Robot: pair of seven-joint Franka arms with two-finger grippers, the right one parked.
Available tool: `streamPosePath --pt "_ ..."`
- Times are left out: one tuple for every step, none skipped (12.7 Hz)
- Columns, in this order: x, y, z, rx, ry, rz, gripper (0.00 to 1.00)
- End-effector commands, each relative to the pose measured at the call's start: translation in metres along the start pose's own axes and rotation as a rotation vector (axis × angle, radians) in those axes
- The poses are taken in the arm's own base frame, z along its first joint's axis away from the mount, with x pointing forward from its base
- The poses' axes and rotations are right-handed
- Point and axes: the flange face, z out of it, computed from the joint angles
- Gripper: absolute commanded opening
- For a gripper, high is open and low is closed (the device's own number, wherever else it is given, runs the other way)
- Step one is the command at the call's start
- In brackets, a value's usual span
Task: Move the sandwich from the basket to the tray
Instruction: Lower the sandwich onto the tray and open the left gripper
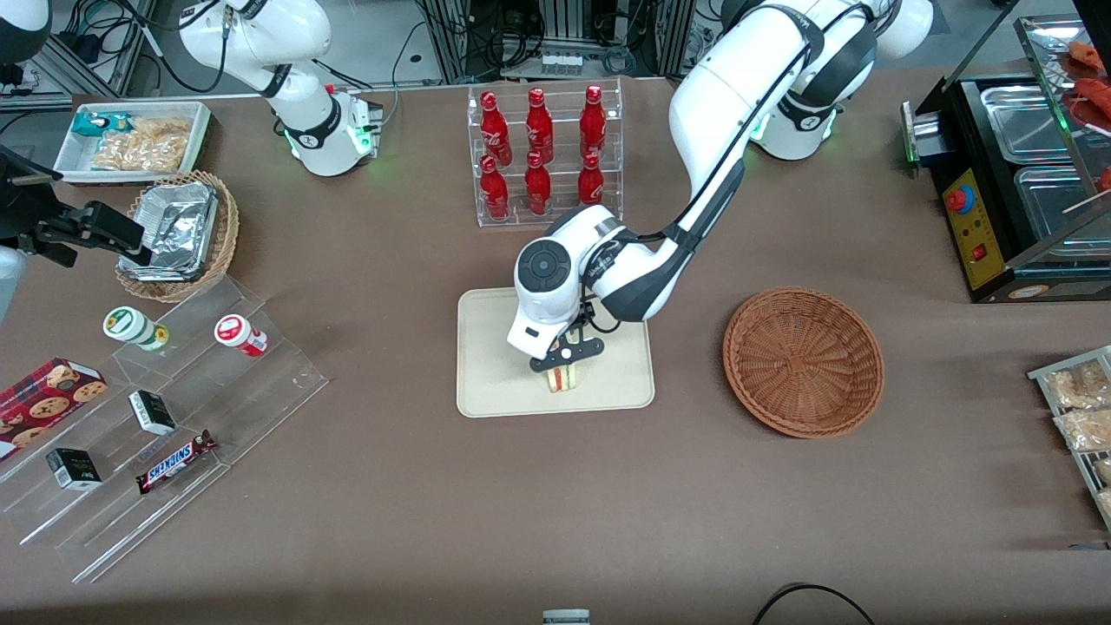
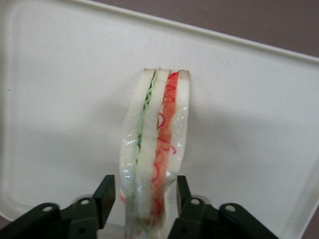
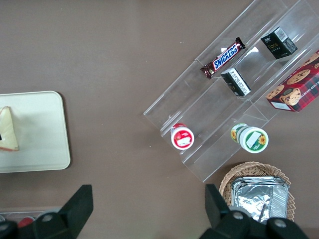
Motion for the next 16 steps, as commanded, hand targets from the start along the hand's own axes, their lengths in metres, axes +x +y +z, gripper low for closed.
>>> streamPosePath --pt "0.000 0.002 -0.043 -0.030 0.044 -0.016 1.00" --pt "0.000 0.001 -0.063 -0.045 0.055 -0.018 1.00" --pt "-0.002 -0.003 -0.079 -0.040 0.061 -0.019 1.00" --pt "-0.002 -0.009 -0.087 -0.017 0.066 -0.016 1.00" --pt "0.007 -0.024 -0.090 0.013 0.071 -0.023 1.00" --pt "0.011 -0.036 -0.104 0.019 0.083 -0.037 1.00" --pt "0.009 -0.045 -0.108 0.042 0.077 -0.034 1.00" --pt "0.016 -0.056 -0.116 0.063 0.071 -0.055 1.00" --pt "0.028 -0.072 -0.122 0.099 0.053 -0.099 1.00" --pt "0.041 -0.091 -0.136 0.127 0.035 -0.121 1.00" --pt "0.059 -0.111 -0.149 0.129 0.028 -0.160 1.00" --pt "0.066 -0.122 -0.152 0.134 0.025 -0.176 1.00" --pt "0.073 -0.135 -0.154 0.141 0.022 -0.180 1.00" --pt "0.079 -0.149 -0.154 0.149 0.015 -0.165 1.00" --pt "0.088 -0.171 -0.153 0.158 0.010 -0.173 1.00" --pt "0.099 -0.198 -0.158 0.154 0.012 -0.185 1.00"
